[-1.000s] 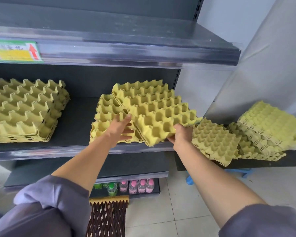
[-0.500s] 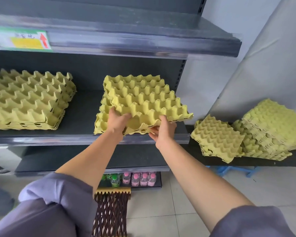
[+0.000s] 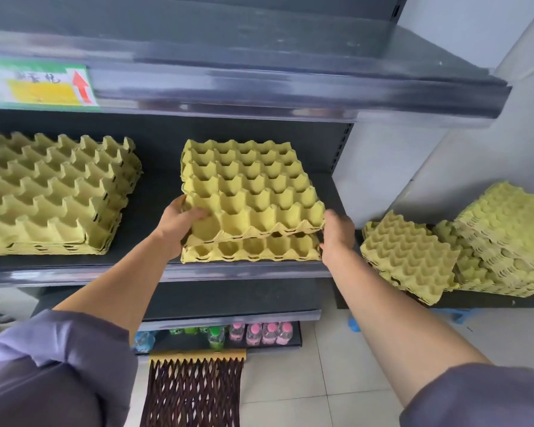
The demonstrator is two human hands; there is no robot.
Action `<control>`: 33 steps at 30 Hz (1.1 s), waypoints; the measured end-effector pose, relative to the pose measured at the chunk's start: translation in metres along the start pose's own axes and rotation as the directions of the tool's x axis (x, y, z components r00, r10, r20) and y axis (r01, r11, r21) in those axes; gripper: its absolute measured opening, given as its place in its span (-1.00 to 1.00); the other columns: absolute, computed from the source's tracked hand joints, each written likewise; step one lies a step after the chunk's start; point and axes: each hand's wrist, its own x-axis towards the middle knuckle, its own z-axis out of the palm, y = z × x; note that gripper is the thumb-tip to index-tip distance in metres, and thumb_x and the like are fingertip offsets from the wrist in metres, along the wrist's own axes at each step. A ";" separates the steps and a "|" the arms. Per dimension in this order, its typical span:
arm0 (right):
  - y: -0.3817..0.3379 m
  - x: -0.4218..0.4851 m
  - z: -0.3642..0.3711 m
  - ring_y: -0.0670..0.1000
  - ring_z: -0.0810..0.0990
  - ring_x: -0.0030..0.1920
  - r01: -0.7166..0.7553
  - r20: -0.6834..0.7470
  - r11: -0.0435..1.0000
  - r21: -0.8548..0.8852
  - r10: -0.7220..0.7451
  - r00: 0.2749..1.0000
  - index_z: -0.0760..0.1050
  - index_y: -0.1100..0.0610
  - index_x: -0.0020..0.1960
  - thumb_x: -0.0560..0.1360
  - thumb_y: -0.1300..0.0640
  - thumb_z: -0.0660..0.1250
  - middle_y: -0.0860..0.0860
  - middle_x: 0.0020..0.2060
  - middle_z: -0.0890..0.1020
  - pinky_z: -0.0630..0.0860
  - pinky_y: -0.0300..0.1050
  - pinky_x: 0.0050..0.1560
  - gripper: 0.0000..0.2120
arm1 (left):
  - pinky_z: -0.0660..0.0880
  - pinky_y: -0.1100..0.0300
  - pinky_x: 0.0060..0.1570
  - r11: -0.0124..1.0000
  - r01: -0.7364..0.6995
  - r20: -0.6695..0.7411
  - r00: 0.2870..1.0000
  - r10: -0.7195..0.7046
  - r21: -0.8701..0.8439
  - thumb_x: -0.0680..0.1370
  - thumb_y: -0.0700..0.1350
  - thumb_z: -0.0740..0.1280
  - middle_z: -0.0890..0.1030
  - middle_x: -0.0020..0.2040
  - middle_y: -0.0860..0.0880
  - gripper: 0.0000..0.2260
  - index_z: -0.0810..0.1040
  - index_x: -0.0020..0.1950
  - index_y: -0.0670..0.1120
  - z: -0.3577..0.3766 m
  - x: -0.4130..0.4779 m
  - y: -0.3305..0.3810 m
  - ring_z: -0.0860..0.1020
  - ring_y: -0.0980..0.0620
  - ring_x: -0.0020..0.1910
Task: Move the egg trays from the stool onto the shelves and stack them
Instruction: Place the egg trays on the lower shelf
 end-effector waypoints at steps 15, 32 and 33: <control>0.013 -0.022 0.000 0.14 0.54 -0.11 0.299 0.062 0.908 -0.293 -0.294 0.954 0.34 0.17 0.10 0.47 0.22 0.27 0.02 -0.18 0.50 0.42 -0.13 -0.21 -0.78 | 0.49 -0.08 0.20 0.971 -0.020 -0.067 0.997 0.036 0.238 0.54 -0.08 0.34 0.54 0.25 -0.09 -0.49 0.29 0.47 0.01 -0.009 0.015 -0.015 0.56 -0.12 0.14; 0.019 -0.007 0.002 0.18 0.45 0.29 0.490 0.414 0.520 -0.700 -0.263 0.871 0.22 0.11 0.49 0.56 0.34 0.09 0.13 0.39 0.37 0.47 0.00 0.18 -0.49 | 0.38 -0.01 0.07 0.696 0.014 -0.085 0.994 0.067 0.718 0.63 0.01 0.13 0.35 0.38 -0.24 -0.47 0.03 0.54 -0.09 0.010 0.014 -0.005 0.40 -0.25 0.28; 0.018 -0.007 0.001 0.19 0.46 0.27 0.497 0.426 0.496 -0.712 -0.256 0.868 0.22 0.11 0.49 0.57 0.32 0.10 0.13 0.37 0.38 0.48 0.00 0.15 -0.50 | 0.38 -0.05 0.12 0.686 0.005 -0.104 0.989 0.103 0.727 0.63 0.01 0.15 0.34 0.38 -0.25 -0.48 0.07 0.53 -0.08 0.010 0.014 -0.006 0.39 -0.26 0.29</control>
